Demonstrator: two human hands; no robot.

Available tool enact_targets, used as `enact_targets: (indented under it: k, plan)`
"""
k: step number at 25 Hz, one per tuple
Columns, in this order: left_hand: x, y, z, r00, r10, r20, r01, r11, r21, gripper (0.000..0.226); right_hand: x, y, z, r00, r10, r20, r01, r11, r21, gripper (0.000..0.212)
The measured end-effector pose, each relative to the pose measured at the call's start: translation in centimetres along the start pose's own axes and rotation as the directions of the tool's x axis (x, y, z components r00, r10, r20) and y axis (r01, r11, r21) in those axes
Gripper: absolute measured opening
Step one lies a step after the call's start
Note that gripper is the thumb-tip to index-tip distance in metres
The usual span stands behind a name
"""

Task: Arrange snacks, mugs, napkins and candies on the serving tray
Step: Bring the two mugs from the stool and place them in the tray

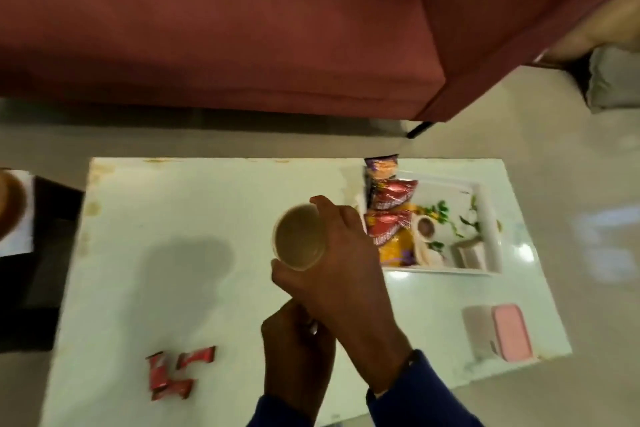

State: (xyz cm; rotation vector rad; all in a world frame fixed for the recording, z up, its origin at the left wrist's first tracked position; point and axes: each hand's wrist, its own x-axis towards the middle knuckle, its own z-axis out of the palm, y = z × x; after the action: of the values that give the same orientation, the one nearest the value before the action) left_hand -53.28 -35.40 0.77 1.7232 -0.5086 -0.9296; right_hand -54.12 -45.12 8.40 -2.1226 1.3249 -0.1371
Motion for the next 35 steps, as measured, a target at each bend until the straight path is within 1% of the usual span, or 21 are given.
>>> enact_targets:
  k: [1,2,3,4,5,7,8,9,10,11,13,16,18,20,23,26,28,30,33,35]
  plan:
    - [-0.1,-0.1,2.6,0.995,0.070,0.074,-0.074,0.996,0.054,0.049,0.1,3.0,-2.4,1.000,0.004,-0.002,-0.004,1.000,-0.007,0.089]
    - [-0.3,0.7,5.0,0.978,0.137,0.156,-0.156,0.981,0.117,0.034,0.1,5.9,-4.7,1.000,0.017,-0.004,-0.017,1.000,-0.019,0.088]
    - [-0.1,1.3,7.1,0.955,0.170,0.244,-0.218,0.958,0.185,0.017,0.2,9.0,-7.0,0.999,0.036,-0.002,-0.037,0.999,-0.037,0.086]
    - [0.4,1.9,9.3,0.945,0.197,0.261,-0.262,0.934,0.243,0.012,0.3,12.0,-9.2,0.998,0.055,0.003,-0.055,0.997,-0.062,0.086]
    - [0.9,2.3,11.3,0.946,0.213,0.245,-0.272,0.931,0.243,0.020,0.6,14.8,-11.1,0.998,0.061,0.008,-0.060,0.994,-0.096,0.087]
    - [2.7,3.2,15.3,0.947,0.224,0.231,-0.265,0.950,0.167,0.035,1.5,20.1,-14.5,0.999,0.048,0.008,-0.046,0.983,-0.176,0.091]
    - [3.8,3.7,17.7,0.946,0.183,0.267,-0.219,0.969,0.114,0.047,2.1,22.7,-15.9,0.999,0.039,0.004,-0.037,0.978,-0.207,0.093]
    - [5.1,4.2,20.2,0.932,0.134,0.337,-0.173,0.981,0.087,0.060,3.1,25.2,-17.1,0.999,0.033,0.010,-0.030,0.974,-0.226,0.095]
    - [6.6,4.5,22.8,0.907,0.099,0.410,-0.149,0.985,0.092,0.072,4.3,27.5,-18.1,0.999,0.034,0.026,-0.027,0.971,-0.238,0.096]
    - [8.2,4.7,25.3,0.882,0.083,0.464,-0.162,0.978,0.134,0.081,5.9,29.7,-18.8,0.998,0.033,0.047,-0.020,0.968,-0.251,0.097]
    - [10.9,4.8,29.3,0.856,0.088,0.509,-0.217,0.956,0.199,0.086,9.2,33.3,-19.4,0.996,0.018,0.084,0.005,0.963,-0.269,0.098]
    - [13.9,3.9,33.6,0.882,0.044,0.469,-0.175,0.955,0.241,0.083,13.9,37.6,-19.3,0.993,0.002,0.121,0.028,0.969,-0.246,0.096]
    - [15.6,2.7,35.5,0.888,0.002,0.460,-0.154,0.944,0.293,0.085,16.2,39.8,-18.7,0.987,0.000,0.159,0.041,0.967,-0.253,0.095]
    - [17.0,1.7,36.6,0.879,-0.018,0.477,-0.168,0.924,0.344,0.090,17.7,41.0,-17.8,0.982,0.000,0.189,0.050,0.964,-0.259,0.095]
    - [18.4,0.3,37.6,0.872,-0.034,0.488,-0.171,0.914,0.368,0.097,19.1,42.2,-17.0,0.982,-0.021,0.187,0.065,0.971,-0.232,0.093]
    - [19.2,-0.7,38.4,0.863,-0.042,0.503,-0.157,0.924,0.348,0.101,20.4,42.9,-17.3,0.981,-0.041,0.192,0.089,0.965,-0.246,0.088]
    - [19.3,-1.0,39.0,0.854,-0.043,0.519,-0.144,0.938,0.315,0.103,20.8,43.1,-17.8,0.978,-0.036,0.203,0.091,0.960,-0.265,0.084]
    - [19.2,-1.1,39.4,0.844,-0.051,0.533,-0.148,0.935,0.324,0.104,20.8,43.4,-18.1,0.977,-0.021,0.211,0.082,0.955,-0.286,0.083]
    - [18.7,-0.7,39.6,0.820,-0.093,0.565,-0.120,0.937,0.327,0.107,20.8,43.4,-18.4,0.976,0.001,0.219,0.073,0.942,-0.329,0.087]
    - [17.7,0.0,38.6,0.830,-0.088,0.551,-0.113,0.940,0.322,0.099,20.2,42.9,-18.6,0.974,0.026,0.226,0.053,0.939,-0.339,0.102]
